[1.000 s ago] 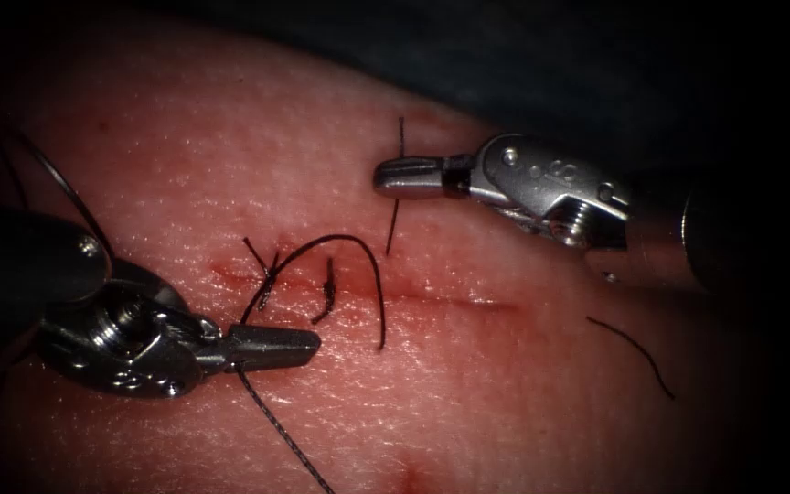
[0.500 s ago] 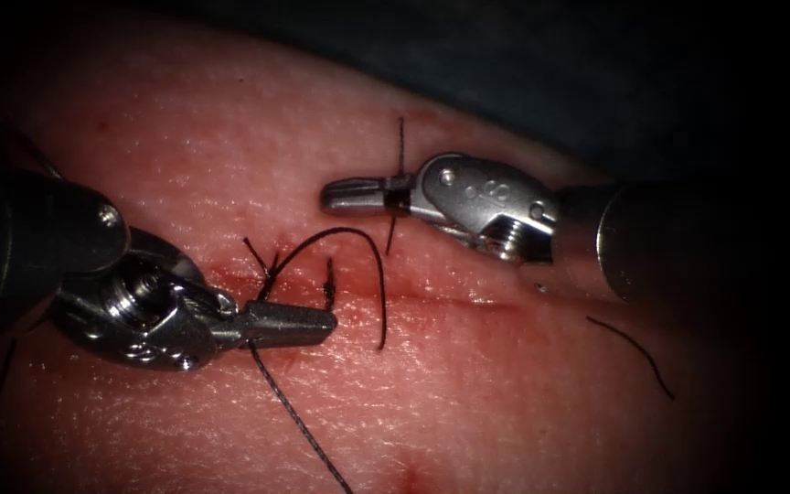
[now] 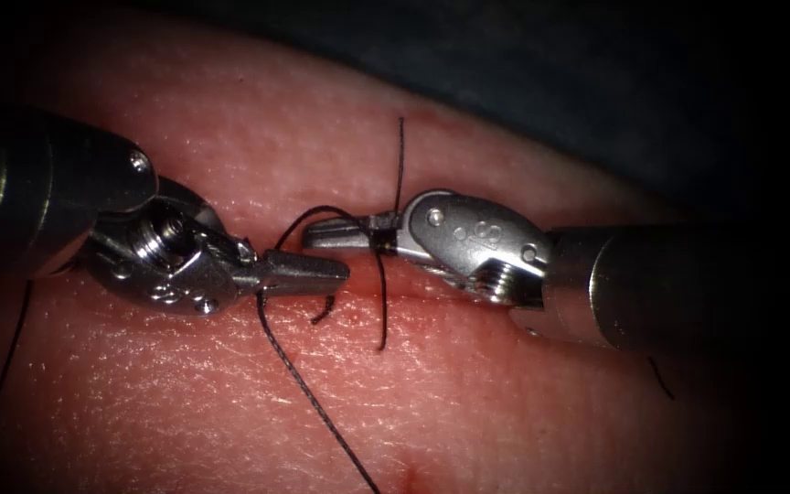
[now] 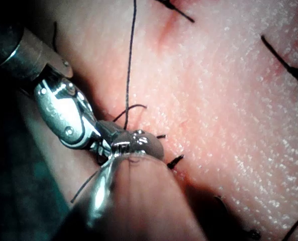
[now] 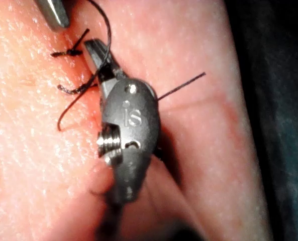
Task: Wound Closure
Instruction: Loop the suture two times around the right gripper counter clockwise
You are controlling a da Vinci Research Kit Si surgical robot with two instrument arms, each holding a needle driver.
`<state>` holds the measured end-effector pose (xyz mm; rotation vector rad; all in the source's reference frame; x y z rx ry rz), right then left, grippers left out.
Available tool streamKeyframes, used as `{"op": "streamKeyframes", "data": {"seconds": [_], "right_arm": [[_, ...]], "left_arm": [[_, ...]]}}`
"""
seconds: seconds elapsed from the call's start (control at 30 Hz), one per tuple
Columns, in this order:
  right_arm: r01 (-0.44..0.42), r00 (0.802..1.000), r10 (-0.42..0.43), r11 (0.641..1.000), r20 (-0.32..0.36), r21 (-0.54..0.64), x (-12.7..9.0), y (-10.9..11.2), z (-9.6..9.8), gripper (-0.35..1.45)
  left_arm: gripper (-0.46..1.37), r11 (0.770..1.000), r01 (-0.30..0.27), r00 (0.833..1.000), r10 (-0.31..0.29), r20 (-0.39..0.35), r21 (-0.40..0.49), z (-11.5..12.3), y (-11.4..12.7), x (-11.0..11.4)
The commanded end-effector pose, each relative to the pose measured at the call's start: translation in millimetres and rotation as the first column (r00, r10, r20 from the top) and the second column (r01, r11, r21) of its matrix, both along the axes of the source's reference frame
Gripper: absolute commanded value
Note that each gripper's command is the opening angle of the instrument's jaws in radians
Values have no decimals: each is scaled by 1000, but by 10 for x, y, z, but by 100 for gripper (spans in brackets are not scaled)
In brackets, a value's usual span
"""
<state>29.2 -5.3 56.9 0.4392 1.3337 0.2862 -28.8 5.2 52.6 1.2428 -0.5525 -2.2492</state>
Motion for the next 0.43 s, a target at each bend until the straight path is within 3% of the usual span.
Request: {"op": "streamKeyframes", "data": {"seconds": [0.03, 0.43], "right_arm": [[-4, 1000, 4, 1000, -1, 5, 0, 0, 0, -35], [2, 1000, -2, 1000, -9, 5, -3, -2, -2, -35]], "left_arm": [[-35, 1000, -6, 1000, 6, -4, 4, 1, -1, 0], [-35, 1000, -10, 1000, 10, -14, 10, 10, -7, 0]]}}
